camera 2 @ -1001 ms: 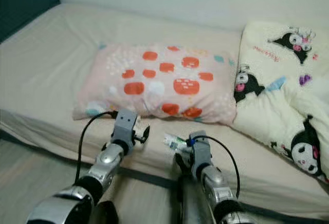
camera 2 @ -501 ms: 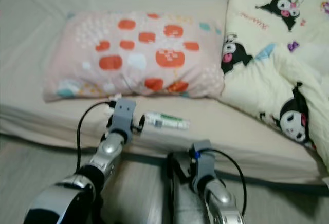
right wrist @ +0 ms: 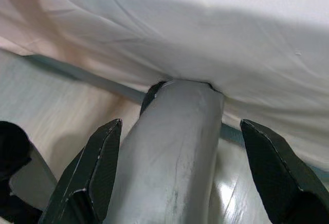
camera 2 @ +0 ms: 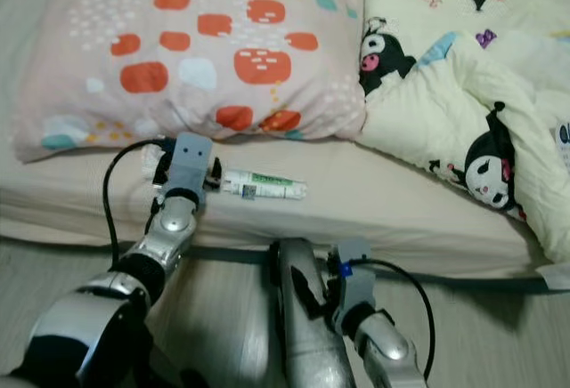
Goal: Clean up the room
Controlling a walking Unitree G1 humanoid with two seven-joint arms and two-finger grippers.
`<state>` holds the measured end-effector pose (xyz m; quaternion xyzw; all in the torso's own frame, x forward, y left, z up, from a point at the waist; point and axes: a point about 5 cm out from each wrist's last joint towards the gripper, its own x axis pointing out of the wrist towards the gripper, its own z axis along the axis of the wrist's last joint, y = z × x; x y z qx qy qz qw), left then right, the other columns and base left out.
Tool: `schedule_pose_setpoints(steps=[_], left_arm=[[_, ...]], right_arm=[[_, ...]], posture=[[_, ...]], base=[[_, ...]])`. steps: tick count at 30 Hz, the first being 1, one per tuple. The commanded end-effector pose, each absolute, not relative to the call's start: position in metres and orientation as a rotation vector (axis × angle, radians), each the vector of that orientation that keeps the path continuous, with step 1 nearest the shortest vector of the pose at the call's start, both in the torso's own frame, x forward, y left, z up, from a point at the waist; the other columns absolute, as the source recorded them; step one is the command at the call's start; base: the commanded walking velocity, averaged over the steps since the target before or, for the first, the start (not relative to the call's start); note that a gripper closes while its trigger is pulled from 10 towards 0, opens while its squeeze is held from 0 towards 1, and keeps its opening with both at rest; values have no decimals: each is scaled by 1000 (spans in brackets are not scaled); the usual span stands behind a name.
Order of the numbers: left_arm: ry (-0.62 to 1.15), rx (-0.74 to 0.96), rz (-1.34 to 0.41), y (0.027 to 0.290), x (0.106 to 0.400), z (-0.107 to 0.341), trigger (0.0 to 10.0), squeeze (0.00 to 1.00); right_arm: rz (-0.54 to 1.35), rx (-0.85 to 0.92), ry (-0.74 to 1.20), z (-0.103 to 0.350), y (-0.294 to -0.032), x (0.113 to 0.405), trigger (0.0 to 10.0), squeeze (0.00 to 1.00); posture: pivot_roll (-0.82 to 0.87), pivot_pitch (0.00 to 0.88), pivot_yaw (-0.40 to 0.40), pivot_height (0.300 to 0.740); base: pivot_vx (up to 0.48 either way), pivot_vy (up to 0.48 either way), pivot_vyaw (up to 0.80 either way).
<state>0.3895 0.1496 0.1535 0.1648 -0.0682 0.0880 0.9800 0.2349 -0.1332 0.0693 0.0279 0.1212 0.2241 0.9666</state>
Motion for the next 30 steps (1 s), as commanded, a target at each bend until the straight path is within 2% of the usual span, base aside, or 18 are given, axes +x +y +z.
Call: schedule_pose_setpoints(steps=[1,2,6,16,17,18,19,30], left_arm=[[-123,373,210,157,389,151,10000,0],[-123,373,210,157,389,151,10000,0],[-140,507,331,189,388,159,10000,0],[-103,633,346,206,382,149,10000,0],[-86,633,335,207,381,145,7373,0],[-86,633,335,207,381,145,7373,0],[-69,632,323,206,379,140,0,0],[-42,631,300,202,376,131,0,0]], right_arm=[[440,69,359,51,-136,220,10000,0],[440,69,359,51,-136,220,10000,0],[432,77,384,52,-138,211,10000,0],[420,90,399,51,-137,210,10000,0],[414,93,400,51,-137,210,10000,0],[414,93,400,51,-137,210,10000,0],[407,95,405,52,-138,210,10000,0],[375,111,362,66,-143,220,10000,0]], posture=[[-392,498,-85,467],[-392,498,-85,467],[-383,514,-83,467],[-368,516,-76,467],[-369,515,-75,467],[-369,515,-75,467],[-370,513,-75,467],[-367,499,-69,467]], base=[[0,0,0],[0,0,0],[0,0,0],[0,0,0],[0,0,0],[0,0,0],[0,0,0],[0,0,0]])
